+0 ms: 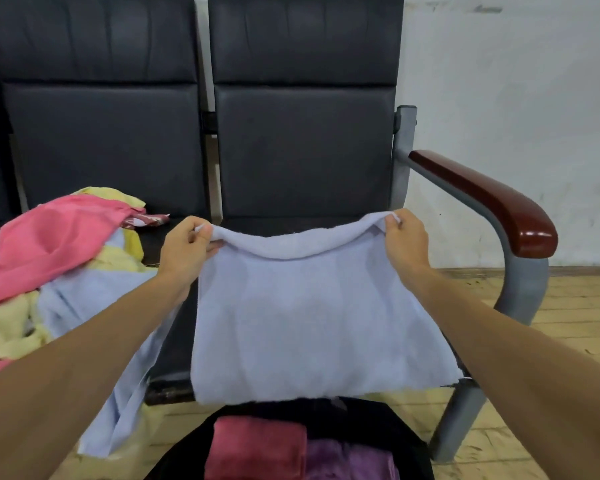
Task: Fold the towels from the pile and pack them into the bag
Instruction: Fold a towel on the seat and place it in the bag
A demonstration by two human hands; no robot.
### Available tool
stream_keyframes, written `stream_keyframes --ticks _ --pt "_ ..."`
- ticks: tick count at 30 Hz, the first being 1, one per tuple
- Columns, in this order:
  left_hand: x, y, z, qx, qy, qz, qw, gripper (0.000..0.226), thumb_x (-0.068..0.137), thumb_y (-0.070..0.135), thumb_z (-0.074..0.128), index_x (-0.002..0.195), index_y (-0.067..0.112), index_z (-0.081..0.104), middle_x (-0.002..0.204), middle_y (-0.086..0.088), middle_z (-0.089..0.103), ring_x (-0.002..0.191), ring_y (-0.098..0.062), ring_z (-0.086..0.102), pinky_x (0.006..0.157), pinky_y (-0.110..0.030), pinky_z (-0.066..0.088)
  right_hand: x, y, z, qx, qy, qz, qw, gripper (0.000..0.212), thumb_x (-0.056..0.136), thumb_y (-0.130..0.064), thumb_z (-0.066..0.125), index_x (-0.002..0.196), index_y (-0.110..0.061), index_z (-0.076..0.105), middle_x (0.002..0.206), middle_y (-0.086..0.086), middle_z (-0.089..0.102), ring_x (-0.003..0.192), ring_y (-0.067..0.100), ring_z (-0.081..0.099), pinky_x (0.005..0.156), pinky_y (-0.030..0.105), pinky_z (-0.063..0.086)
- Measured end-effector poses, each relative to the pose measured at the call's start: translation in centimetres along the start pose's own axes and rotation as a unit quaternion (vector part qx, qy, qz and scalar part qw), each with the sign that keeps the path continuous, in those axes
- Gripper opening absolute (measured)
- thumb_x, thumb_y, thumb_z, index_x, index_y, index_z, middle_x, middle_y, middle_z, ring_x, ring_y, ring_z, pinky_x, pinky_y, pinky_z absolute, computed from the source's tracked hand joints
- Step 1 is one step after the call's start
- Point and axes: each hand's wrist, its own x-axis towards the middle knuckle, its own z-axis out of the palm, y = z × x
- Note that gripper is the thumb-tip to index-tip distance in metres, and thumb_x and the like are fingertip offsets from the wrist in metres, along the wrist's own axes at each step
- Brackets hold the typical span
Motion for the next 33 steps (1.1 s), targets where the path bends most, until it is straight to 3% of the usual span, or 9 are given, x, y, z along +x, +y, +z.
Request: stream_keyframes --ticks 5,8,11,13,17,20,23,29,33 --pt "0.4 -0.5 2.7 0.015 -0.013 0.034 0.999 0.017 0.102 0.029 0.044 0.098 0.018 0.056 0.097 -0.002 0.059 0.096 -0.022 0.059 0.087 -0.039 0.053 1.5 0.8 1.6 -0.003 -0.023 -0.043 0.999 0.020 0.106 -0.027 0.036 0.108 -0.016 0.053 0.106 0.000 0.054 0.094 0.012 0.053 0.084 0.025 0.042" --pt "-1.1 -0.4 2.7 0.012 -0.041 0.038 0.998 0.016 0.103 0.028 0.042 0.097 0.019 0.054 0.099 -0.002 0.060 0.095 -0.018 0.061 0.076 -0.027 0.053 1.4 2.1 1.3 0.028 -0.049 0.001 0.998 0.019 0.104 -0.026 0.042 0.109 -0.015 0.057 0.107 0.008 0.063 0.094 0.018 0.062 0.089 0.035 0.054" --pt "-3.1 -0.4 1.4 0.001 -0.122 0.011 0.992 0.016 0.103 0.019 0.044 0.096 0.014 0.057 0.100 -0.007 0.061 0.090 -0.020 0.067 0.068 -0.028 0.058 0.1 3.0 0.2 0.036 -0.116 0.044 0.992 0.018 0.101 -0.016 0.047 0.107 -0.006 0.060 0.092 0.015 0.068 0.078 0.025 0.069 0.079 0.044 0.060" --pt "-4.7 -0.3 0.2 0.015 -0.211 -0.016 0.977 0.016 0.101 0.015 0.046 0.096 0.008 0.059 0.100 -0.010 0.062 0.085 -0.023 0.070 0.067 -0.032 0.060 -1.0 3.4 -0.9 -0.064 -0.151 0.023 0.986 0.020 0.101 -0.018 0.047 0.111 -0.008 0.062 0.096 0.010 0.066 0.079 0.027 0.069 0.075 0.039 0.061" --pt "-6.4 -1.3 -1.9 0.125 -0.294 -0.008 0.948 0.017 0.101 0.021 0.047 0.094 0.011 0.058 0.100 -0.010 0.063 0.094 -0.023 0.067 0.083 -0.039 0.059 -3.2 3.1 -2.8 -0.182 -0.238 -0.049 0.953 0.014 0.102 -0.021 0.048 0.102 -0.018 0.061 0.092 -0.001 0.060 0.074 0.013 0.062 0.054 0.011 0.048" --pt "-7.0 -3.1 -3.0 0.222 -0.339 0.030 0.914 0.003 0.096 0.026 0.053 0.094 0.028 0.055 0.104 -0.003 0.063 0.101 -0.022 0.061 0.094 -0.046 0.050 -4.1 3.2 -3.6 -0.286 -0.307 -0.094 0.903 0.015 0.099 -0.020 0.053 0.106 -0.018 0.067 0.109 0.003 0.064 0.091 0.016 0.058 0.076 0.021 0.045" --pt "-7.2 -4.7 -3.3 0.299 -0.403 0.069 0.862 0.030 0.093 0.021 0.055 0.109 0.046 0.048 0.126 0.010 0.057 0.112 -0.015 0.057 0.099 -0.037 0.046 -4.8 3.9 -3.8 -0.319 -0.371 -0.126 0.863 0.020 0.098 -0.016 0.054 0.107 -0.022 0.071 0.117 -0.001 0.064 0.103 0.019 0.057 0.088 0.022 0.041" --pt "-4.8 -6.9 -2.1 0.319 -0.345 0.097 0.877 0.041 0.100 0.013 0.048 0.137 0.031 0.045 0.145 0.012 0.043 0.134 -0.011 0.041 0.110 -0.021 0.030 -4.1 5.5 -1.7 -0.300 -0.326 -0.157 0.883 0.026 0.099 -0.015 0.053 0.118 -0.020 0.070 0.123 -0.002 0.067 0.109 0.019 0.060 0.091 0.017 0.040" --pt "-3.9 -7.1 -1.3 0.289 -0.288 0.128 0.904 0.030 0.100 0.008 0.047 0.118 0.026 0.064 0.130 0.014 0.052 0.126 -0.008 0.046 0.106 -0.019 0.032 -3.5 6.0 -0.2 -0.262 -0.293 -0.141 0.909 0.027 0.101 -0.015 0.049 0.112 -0.019 0.073 0.116 0.000 0.070 0.102 0.019 0.062 0.086 0.017 0.042"
